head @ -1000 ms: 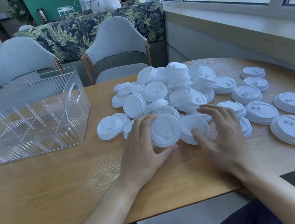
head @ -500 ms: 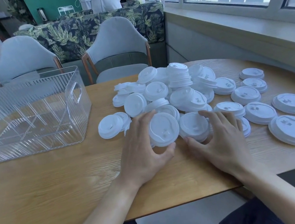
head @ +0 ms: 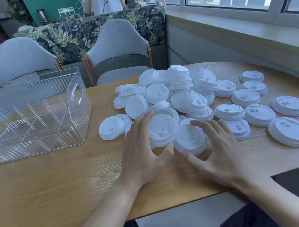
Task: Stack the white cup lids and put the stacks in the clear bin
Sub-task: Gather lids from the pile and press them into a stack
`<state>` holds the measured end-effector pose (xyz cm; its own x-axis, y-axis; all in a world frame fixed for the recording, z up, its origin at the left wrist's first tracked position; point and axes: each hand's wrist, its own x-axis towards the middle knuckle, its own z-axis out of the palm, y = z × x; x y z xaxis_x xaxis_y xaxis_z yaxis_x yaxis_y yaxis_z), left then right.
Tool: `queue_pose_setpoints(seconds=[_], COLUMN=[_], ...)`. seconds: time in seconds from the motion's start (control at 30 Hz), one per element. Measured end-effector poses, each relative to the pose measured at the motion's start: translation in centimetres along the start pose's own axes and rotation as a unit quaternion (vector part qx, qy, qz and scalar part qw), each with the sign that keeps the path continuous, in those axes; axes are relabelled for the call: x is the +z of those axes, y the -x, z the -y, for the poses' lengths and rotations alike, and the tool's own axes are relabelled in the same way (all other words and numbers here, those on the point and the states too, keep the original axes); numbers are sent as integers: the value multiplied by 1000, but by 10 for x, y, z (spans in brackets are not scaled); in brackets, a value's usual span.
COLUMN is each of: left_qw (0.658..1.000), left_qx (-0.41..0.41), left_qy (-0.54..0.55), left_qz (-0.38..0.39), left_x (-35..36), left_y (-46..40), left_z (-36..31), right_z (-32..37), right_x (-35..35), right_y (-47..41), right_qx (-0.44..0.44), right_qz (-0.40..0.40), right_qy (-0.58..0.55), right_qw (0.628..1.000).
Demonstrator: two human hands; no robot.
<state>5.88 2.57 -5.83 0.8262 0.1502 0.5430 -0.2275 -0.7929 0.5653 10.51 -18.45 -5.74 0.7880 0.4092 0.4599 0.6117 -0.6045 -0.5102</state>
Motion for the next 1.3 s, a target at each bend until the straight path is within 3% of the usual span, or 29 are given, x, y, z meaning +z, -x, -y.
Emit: queue_pose_setpoints(seconds=[0.27,0.47,0.73,1.3], left_qw=[999,997,995,991], left_qx=[-9,-40,-67,-58], left_qy=[48,59,46,-1], left_qz=[-11,20,59,122], left_x=[-8,-15,-20,-17], left_y=[8,22,34,33], left_z=[0,0,-1,-8], right_z=[14,19,16,-15], right_x=[2,5,10,-4], right_y=[11,9,5,-2], right_qx=[-80,-64,-49,40], right_qz=[54,96,91,74], right_qy=[-10,15,37,-146], right_qw=[995,993,994,986])
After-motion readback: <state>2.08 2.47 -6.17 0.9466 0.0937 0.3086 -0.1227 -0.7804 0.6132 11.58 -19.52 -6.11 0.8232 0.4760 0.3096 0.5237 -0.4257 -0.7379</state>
